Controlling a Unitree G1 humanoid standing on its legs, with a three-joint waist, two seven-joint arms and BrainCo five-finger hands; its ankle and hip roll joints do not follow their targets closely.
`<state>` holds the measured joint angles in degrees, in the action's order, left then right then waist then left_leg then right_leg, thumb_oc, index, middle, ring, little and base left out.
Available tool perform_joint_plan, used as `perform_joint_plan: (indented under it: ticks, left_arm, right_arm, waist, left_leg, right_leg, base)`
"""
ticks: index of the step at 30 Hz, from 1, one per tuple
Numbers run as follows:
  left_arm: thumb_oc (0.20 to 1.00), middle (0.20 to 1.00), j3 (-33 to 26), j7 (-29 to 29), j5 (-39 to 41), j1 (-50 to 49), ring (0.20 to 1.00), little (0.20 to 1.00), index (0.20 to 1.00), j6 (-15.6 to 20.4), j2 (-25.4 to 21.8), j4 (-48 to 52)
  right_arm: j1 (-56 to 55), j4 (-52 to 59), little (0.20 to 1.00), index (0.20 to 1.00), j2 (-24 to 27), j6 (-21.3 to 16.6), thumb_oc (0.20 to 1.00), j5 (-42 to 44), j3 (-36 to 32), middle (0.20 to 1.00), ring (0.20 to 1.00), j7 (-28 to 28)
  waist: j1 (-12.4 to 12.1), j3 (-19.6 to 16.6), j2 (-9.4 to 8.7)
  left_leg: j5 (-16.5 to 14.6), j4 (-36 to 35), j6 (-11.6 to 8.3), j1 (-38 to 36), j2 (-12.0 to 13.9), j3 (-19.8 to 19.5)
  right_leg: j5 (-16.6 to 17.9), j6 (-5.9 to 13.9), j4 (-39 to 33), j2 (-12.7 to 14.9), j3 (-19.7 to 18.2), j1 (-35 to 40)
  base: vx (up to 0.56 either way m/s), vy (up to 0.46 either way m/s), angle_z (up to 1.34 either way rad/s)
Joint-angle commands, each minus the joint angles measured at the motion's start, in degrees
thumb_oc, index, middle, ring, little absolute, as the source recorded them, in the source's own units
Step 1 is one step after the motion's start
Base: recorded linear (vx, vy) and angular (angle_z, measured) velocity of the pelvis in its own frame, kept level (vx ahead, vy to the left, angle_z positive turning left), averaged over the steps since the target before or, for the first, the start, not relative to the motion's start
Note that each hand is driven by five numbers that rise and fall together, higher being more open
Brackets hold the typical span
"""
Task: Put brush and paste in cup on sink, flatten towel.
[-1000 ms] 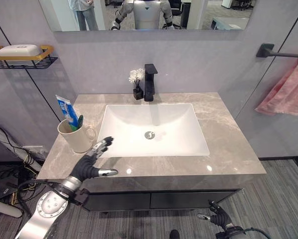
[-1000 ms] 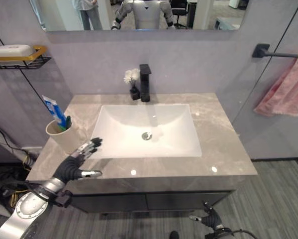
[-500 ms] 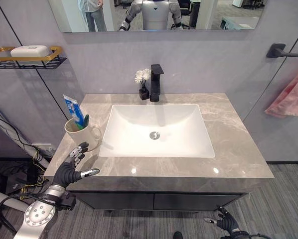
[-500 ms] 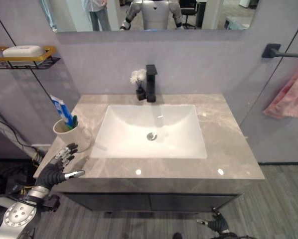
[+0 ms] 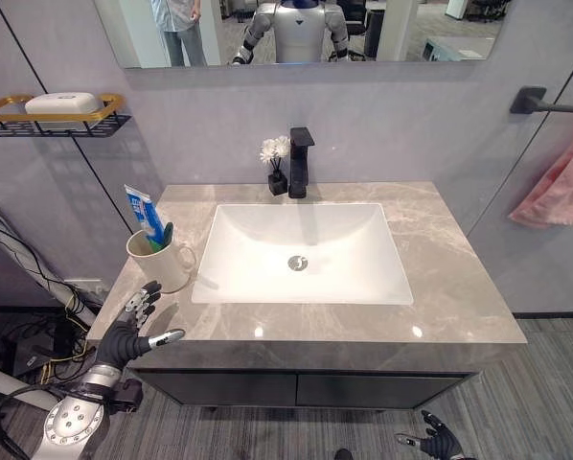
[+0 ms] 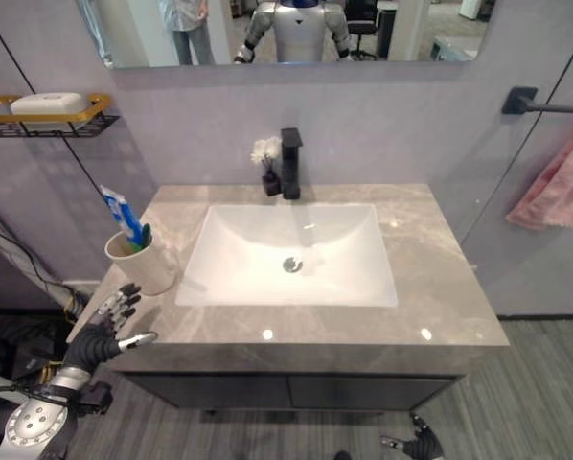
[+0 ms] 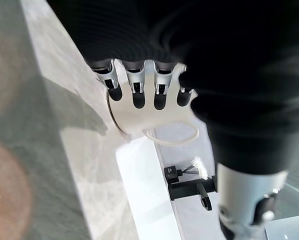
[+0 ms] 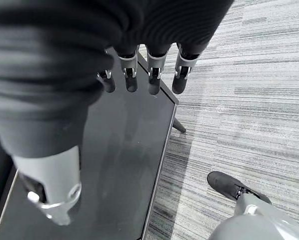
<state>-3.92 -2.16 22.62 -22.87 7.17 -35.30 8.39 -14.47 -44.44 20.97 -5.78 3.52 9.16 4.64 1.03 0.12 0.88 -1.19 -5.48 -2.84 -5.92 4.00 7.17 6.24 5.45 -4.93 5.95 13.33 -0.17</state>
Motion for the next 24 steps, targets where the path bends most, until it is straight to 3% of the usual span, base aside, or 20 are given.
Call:
perform_joint_plan:
  ticks: [1,12,24]
  left_arm:
    - [1.0,1.0,-4.8,1.9,3.2,1.8,1.0,1.0,1.0,1.9,-1.6,1.1]
    - [1.0,1.0,-5.9,3.4,3.3,4.7,1.0,1.0,1.0,2.0,-1.5,-1.0]
    - [1.0,1.0,-7.6,4.1,4.4,5.6,1.0,1.0,1.0,1.7,-1.2,-2.5]
  right_arm:
    - [5.1,0.4,1.0,1.0,1.2,-0.3,1.0,-0.6,-0.4,1.0,1.0,-0.2]
    - [6.8,2.5,1.0,1.0,4.4,0.1,1.0,-4.9,-0.4,1.0,1.0,0.5]
    - [7.5,-0.5,1.0,1.0,4.7,0.4,1.0,-5.2,-1.1,1.0,1.0,0.8]
  waist:
    - [0.3,3.9,-1.19]
    - [0.6,6.1,-2.18]
    - [0.7,5.5,-1.85]
  left_leg:
    - [-1.5,5.0,1.88,3.5,-1.4,-0.3]
    - [-4.8,14.5,1.25,7.8,-0.6,-0.4]
    - [-5.4,13.2,1.66,6.4,-0.4,0.6]
  right_leg:
    - [-6.8,1.65,7.7,2.0,-4.3,1.7]
    - [-9.5,1.46,15.3,1.9,-4.4,-2.3]
    - [-9.3,1.55,14.3,1.4,-5.6,-2.2]
  base:
    - [-0.12,-0.007,-0.04]
    - [-0.04,-0.005,-0.06]
    - [0.01,0.002,-0.03]
